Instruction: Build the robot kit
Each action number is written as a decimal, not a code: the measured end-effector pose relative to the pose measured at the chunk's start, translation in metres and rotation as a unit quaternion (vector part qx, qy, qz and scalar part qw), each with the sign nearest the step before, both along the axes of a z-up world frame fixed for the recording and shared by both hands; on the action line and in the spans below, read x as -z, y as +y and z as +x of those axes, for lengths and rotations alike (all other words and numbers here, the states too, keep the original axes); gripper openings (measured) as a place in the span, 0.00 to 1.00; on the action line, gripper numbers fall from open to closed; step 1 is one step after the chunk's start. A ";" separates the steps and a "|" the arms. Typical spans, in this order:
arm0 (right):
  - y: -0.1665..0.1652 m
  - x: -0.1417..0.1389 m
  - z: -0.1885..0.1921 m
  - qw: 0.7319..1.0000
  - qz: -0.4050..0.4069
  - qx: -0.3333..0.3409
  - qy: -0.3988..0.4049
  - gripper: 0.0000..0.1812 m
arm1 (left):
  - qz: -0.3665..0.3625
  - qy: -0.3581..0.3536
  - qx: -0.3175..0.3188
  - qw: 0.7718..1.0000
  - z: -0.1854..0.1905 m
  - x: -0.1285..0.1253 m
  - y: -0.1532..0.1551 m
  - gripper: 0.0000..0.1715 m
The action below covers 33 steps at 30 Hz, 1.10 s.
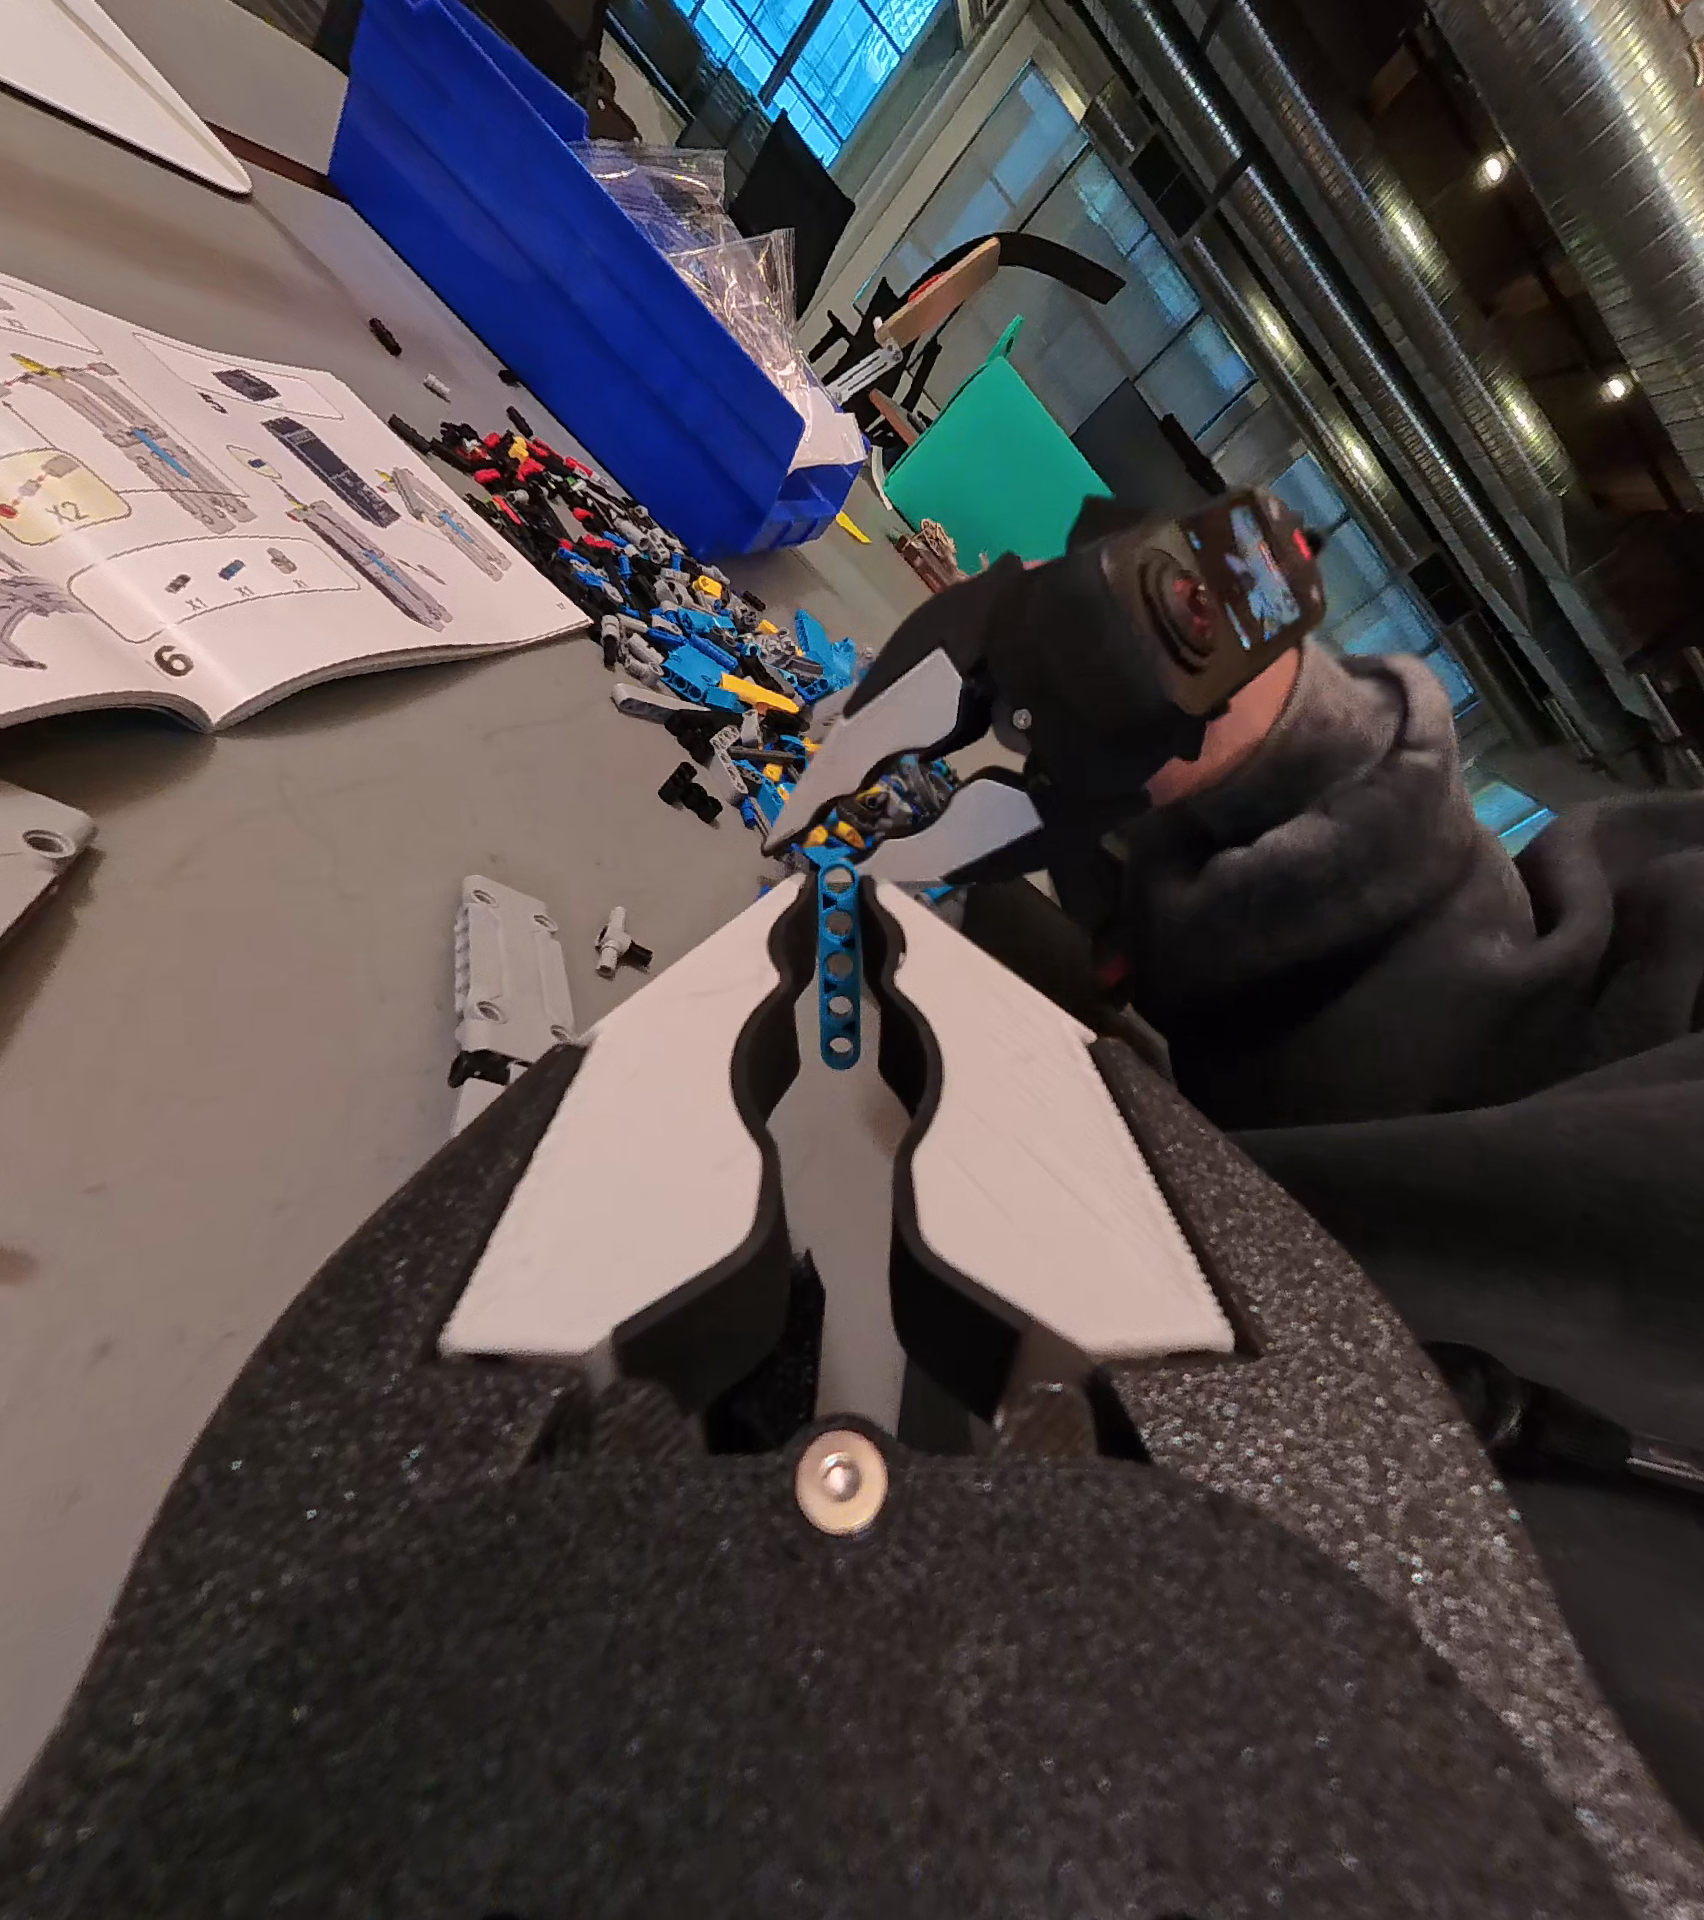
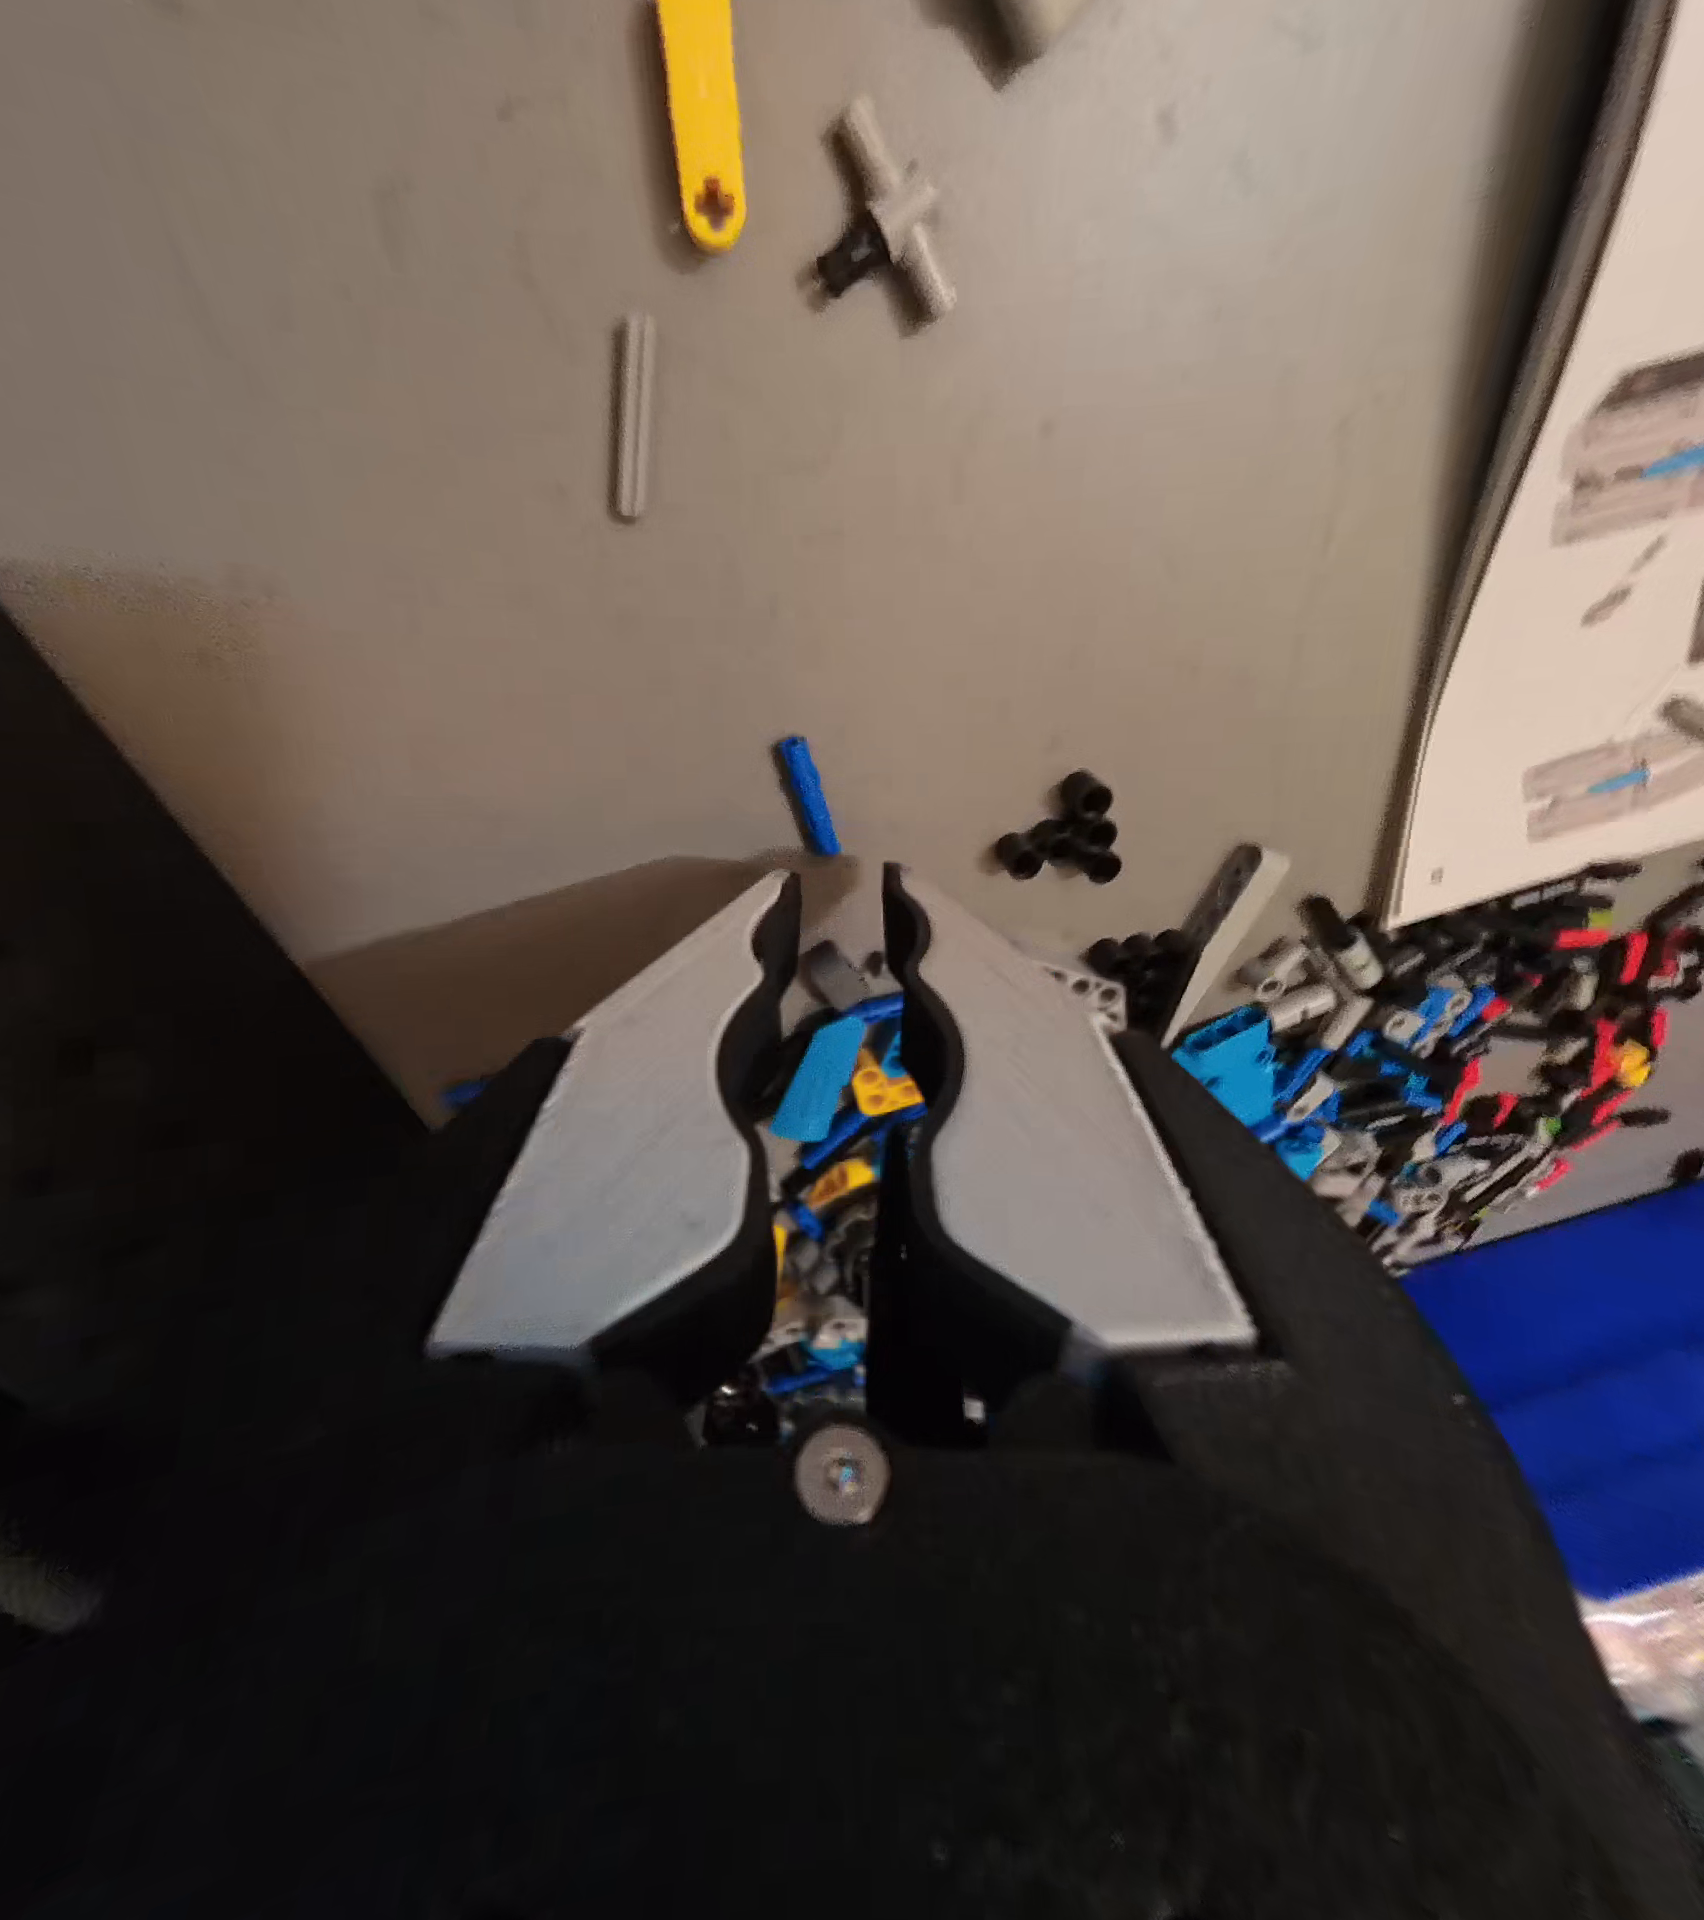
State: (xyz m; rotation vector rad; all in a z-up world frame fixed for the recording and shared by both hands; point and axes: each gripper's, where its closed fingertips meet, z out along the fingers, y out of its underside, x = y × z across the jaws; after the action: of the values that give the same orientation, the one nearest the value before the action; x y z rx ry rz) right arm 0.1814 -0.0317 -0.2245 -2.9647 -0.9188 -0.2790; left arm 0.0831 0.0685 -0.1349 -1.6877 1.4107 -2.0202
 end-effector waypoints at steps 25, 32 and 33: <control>0.075 -0.064 -0.074 0.907 0.268 -0.020 0.324 0.01 | 0.008 0.001 -0.006 1.000 0.001 0.001 0.001 0.04; 0.090 -0.082 -0.106 0.842 0.386 0.004 0.377 0.01 | 0.005 -0.022 0.012 1.000 -0.001 -0.008 -0.008 0.04; 0.091 -0.082 -0.108 0.840 0.387 0.005 0.380 0.01 | 0.007 -0.022 0.015 1.000 -0.002 -0.008 -0.009 0.04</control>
State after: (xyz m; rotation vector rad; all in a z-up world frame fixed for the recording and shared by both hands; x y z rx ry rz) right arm 0.0732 0.0596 -0.1426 -2.0155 -0.4948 0.4182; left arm 0.0816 0.0594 -0.1267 -1.6161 1.4417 -2.0450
